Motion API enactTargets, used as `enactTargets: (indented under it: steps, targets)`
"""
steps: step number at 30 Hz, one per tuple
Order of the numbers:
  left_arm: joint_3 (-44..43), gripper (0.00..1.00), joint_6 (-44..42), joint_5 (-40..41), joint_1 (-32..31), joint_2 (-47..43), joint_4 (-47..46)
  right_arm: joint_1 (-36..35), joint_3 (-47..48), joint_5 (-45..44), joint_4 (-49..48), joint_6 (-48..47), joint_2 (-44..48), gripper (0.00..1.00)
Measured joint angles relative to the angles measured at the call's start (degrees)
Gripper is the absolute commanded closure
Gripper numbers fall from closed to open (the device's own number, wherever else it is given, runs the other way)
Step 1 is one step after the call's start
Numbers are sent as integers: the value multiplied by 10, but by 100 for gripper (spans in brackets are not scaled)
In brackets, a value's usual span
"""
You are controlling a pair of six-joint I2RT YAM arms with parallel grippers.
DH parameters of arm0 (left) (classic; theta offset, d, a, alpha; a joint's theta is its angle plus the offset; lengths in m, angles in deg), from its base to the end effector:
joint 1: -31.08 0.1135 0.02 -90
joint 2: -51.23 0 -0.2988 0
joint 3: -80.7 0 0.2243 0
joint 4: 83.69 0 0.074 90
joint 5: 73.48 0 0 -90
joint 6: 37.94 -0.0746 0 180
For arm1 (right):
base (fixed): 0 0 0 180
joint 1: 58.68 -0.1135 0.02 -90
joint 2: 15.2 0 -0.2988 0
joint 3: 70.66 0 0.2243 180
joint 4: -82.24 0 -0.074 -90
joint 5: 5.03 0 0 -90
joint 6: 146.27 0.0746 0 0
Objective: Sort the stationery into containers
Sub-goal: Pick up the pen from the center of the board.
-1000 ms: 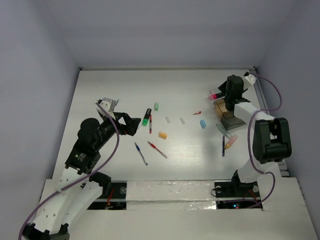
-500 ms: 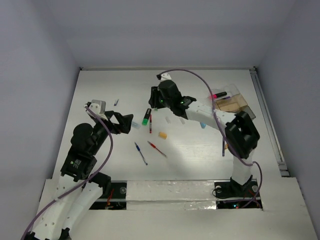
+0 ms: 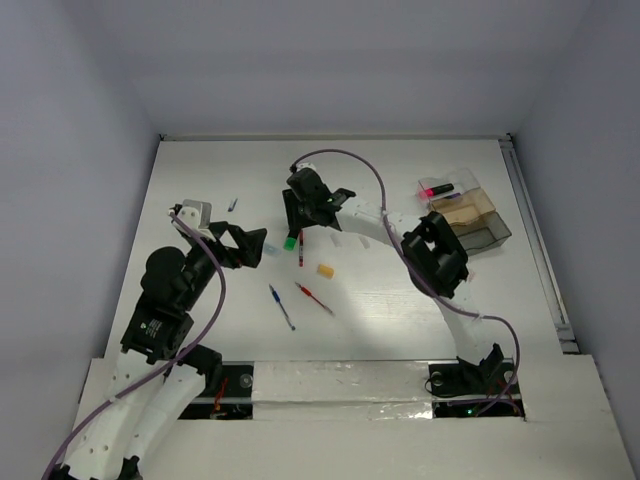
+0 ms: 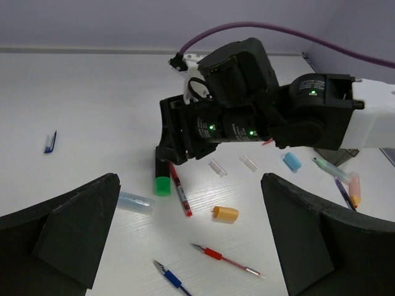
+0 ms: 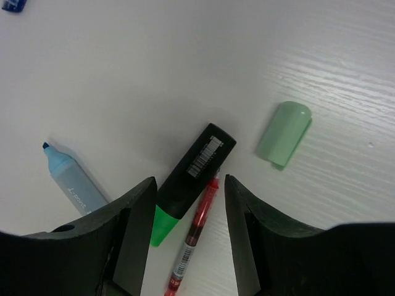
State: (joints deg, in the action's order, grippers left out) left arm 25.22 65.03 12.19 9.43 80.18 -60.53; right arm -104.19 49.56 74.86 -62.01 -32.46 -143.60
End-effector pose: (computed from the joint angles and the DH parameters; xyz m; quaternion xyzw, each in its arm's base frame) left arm 0.0977 -0.0448 0.3670 0.0793 0.6815 -0.2411 0.6864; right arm 0.3834 0.3716 0.2135 -0.1387 0.9068 0.1550 0.3667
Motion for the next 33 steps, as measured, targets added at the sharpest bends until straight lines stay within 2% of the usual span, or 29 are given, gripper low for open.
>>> enactTargets:
  steps: [17,25,28,33]
  targets:
    - [0,1,0,-1,-14,-8,0,-17,107,-32,53,2,-82,41]
    - [0,1,0,-1,-19,-11,0,-19,115,-60,69,-1,-100,40]
    - [0,1,0,-1,-19,-11,0,-19,115,-61,72,-1,-101,41]
    - [0,1,0,-1,-19,-11,0,-19,115,-61,72,-1,-102,50]
